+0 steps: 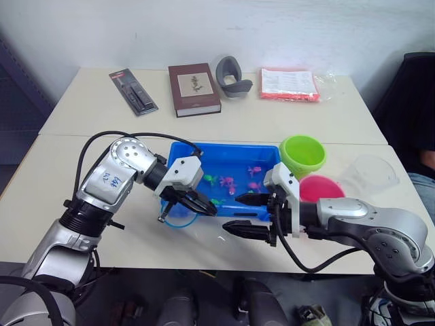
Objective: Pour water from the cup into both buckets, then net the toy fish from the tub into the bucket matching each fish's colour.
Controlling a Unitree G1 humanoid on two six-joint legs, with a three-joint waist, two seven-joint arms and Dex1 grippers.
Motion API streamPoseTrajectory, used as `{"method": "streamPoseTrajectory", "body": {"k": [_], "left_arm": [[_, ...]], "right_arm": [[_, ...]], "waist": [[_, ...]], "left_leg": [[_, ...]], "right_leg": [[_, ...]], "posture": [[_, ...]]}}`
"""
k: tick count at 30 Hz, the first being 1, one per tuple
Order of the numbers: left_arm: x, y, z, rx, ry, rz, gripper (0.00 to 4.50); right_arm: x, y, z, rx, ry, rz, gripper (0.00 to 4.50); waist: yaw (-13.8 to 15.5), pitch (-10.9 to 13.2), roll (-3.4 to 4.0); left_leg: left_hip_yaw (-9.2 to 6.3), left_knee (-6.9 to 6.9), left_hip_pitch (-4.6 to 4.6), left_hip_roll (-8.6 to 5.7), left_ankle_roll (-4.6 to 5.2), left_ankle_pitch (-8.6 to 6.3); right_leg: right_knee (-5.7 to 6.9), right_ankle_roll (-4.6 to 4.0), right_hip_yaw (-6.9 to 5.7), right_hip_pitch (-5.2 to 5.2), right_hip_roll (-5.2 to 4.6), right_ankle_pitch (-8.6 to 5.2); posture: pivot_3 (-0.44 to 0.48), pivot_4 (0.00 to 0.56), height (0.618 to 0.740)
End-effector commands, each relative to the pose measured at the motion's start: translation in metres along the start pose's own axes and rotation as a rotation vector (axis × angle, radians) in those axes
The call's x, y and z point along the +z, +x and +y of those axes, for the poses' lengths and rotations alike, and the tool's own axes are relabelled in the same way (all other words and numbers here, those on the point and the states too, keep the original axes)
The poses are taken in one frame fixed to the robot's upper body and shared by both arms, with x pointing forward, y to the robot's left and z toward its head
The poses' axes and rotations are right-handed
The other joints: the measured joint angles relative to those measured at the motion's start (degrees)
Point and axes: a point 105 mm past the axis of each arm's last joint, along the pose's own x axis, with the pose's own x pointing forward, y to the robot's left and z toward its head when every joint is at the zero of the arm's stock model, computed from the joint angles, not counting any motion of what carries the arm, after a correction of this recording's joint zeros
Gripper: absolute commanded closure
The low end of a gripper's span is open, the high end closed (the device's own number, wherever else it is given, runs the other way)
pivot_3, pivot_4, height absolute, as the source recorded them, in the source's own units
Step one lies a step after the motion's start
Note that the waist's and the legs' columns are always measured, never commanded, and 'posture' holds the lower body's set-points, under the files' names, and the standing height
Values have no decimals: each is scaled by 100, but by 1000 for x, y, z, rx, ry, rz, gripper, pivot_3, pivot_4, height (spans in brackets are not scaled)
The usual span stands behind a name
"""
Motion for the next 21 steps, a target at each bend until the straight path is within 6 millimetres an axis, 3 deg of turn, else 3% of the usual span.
{"method": "streamPoseTrajectory", "body": {"k": [1, 2, 4, 6, 9, 11, 12, 13, 17, 18, 19, 21], "left_arm": [[5, 2, -2, -47, 12, 5, 4474], [5, 2, -2, -44, 10, 4, 4500], [5, 2, -1, -37, 9, -8, 4500], [7, 2, 0, -28, 6, -27, 4500], [7, 3, 0, -25, 7, -29, 4500], [5, 3, 0, -28, 13, -17, 4500], [5, 3, 0, -28, 20, -14, 4500], [5, 4, 0, -28, 19, -19, 4500], [14, 1, 5, 12, 13, -102, 4500], [21, -5, 8, 46, 41, -162, 3805], [27, -11, 10, 75, 73, -215, 3657], [35, -47, 22, 224, 53, -314, 2827]], "right_arm": [[8, -1, 4, 25, 6, -8, 0], [9, -2, 4, 28, 11, -12, 400], [10, -3, 5, 31, 19, -14, 737], [9, -4, 5, 32, 22, -6, 1869], [13, -4, 6, 39, 16, -16, 3084], [19, -4, 7, 48, 16, -45, 3278], [20, -3, 7, 51, 14, -48, 4086], [20, -3, 8, 56, 13, -45, 4396], [18, -4, 12, 61, 7, -40, 4459], [19, -5, 13, 58, -1, -48, 4500], [20, -6, 14, 54, -6, -56, 4500], [22, -17, 16, 23, -20, -85, 4500]], "waist": [[0, 0, 0], [1, 0, 0], [2, 0, 0], [3, 0, 0], [2, 0, 0], [3, 0, 0], [1, 0, 0], [-1, 0, 0], [2, 0, 0], [2, 0, 0], [4, 0, 0], [10, 0, 0]], "left_leg": [[0, 2, -1, 0, 1, 0], [0, 2, -1, 0, 2, -1], [-3, 2, -1, 0, 2, -1], [-3, 2, -2, 0, 2, -1], [-3, 2, -2, 0, 2, -1], [-3, 2, -2, 0, 3, -1], [-3, 2, -2, 0, 3, -1], [-3, 2, -2, 0, 3, -1], [-4, 2, -2, 1, 3, -1], [-4, 2, -3, 0, 3, -1], [-3, 2, -3, 0, 3, -1], [-4, 3, -5, 0, 3, -1]], "right_leg": [[0, 0, 0, 0, 0, 0], [-1, 1, 0, 0, 0, 0], [-1, 1, -1, 0, 0, 0], [-1, 1, -2, 0, 0, 0], [-2, 1, -1, 0, 0, 0], [-1, 1, -1, 0, 0, 0], [-1, 1, -1, 0, 0, 1], [-1, 1, -1, 0, 0, 1], [-1, 1, -2, 0, 0, 1], [-1, 1, -2, 0, 0, 1], [-1, 1, -2, 0, 0, 1], [-2, 2, -2, 0, -1, 1]], "posture": [[0, 150, 740], [0, 150, 740], [0, 150, 740], [0, 150, 740], [0, 150, 740], [0, 150, 740], [0, 150, 740], [0, 150, 740], [0, 150, 740], [0, 150, 740], [0, 150, 740], [0, 150, 740]]}}
